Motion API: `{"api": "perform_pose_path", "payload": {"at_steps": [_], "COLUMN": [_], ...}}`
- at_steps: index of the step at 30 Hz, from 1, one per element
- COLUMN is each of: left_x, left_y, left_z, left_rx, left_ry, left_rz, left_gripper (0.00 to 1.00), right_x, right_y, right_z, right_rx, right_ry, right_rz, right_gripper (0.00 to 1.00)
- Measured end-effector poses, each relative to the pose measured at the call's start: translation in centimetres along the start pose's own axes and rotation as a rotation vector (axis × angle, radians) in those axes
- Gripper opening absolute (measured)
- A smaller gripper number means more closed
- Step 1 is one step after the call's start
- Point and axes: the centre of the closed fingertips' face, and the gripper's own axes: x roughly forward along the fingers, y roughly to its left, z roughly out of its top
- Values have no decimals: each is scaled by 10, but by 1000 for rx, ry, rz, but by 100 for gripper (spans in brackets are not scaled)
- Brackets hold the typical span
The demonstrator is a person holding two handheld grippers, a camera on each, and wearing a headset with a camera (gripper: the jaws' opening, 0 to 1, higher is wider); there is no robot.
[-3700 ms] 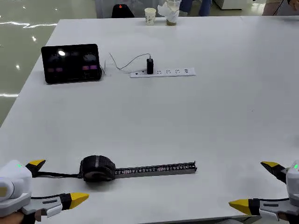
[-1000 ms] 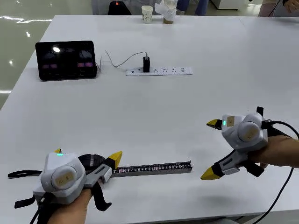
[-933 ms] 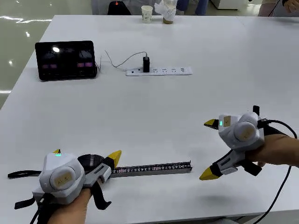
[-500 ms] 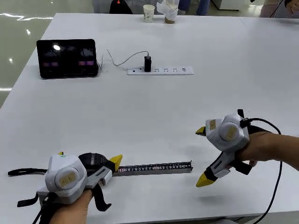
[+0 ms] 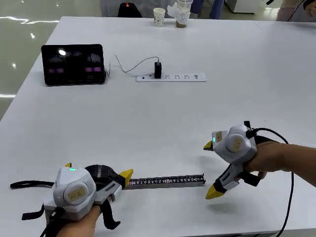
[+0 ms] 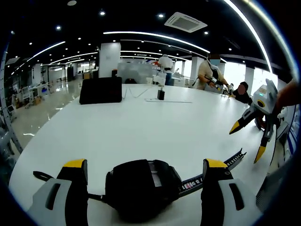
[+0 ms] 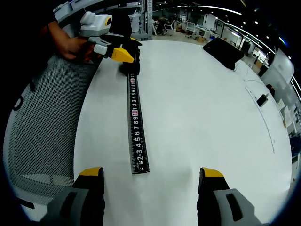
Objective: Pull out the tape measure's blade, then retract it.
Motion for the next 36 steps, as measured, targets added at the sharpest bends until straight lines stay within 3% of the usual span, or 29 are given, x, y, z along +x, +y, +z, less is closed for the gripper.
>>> {"api": "perform_pose_path", "payload": {"at_steps": [15,29,36], "left_x": [-1,-1,-1], "left_y": [2,0,-2], "left_z": [-1,-1,0], "left_rx": [-10,-5,3], "left_ry": [2,1,-8], "left_rz": [8,2,-2], "left_gripper": [99,99,95], "right_x": [4,8,14], "right_y": [11,17,17], "right_z": [0,-2,-2], "right_rx": [-60,-90,-83], "right_ry": [23,46,55], "right_rz": [53,66,59], "right_gripper": [39,15,12]}}
